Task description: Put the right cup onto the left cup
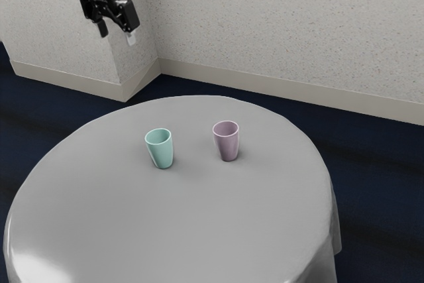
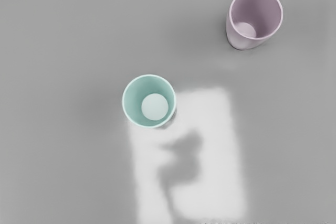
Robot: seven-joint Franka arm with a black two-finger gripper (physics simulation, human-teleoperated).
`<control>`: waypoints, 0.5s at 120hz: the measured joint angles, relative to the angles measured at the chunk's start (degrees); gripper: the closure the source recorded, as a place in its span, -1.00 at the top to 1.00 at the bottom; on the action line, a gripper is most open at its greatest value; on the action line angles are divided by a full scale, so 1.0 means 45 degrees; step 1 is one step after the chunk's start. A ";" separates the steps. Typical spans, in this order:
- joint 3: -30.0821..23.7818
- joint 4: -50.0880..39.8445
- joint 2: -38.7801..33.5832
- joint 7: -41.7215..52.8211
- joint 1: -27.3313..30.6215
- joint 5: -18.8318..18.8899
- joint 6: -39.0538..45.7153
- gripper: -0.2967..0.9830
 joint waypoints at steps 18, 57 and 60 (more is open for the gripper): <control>0.0341 -0.0231 0.0035 0.0181 -0.0602 0.0280 -0.0079 0.51; -0.1222 0.1058 0.4086 -0.0200 0.0601 -0.0563 0.1873 0.51; -0.1270 0.1243 0.4460 -0.0273 0.0615 -0.0722 0.2033 0.51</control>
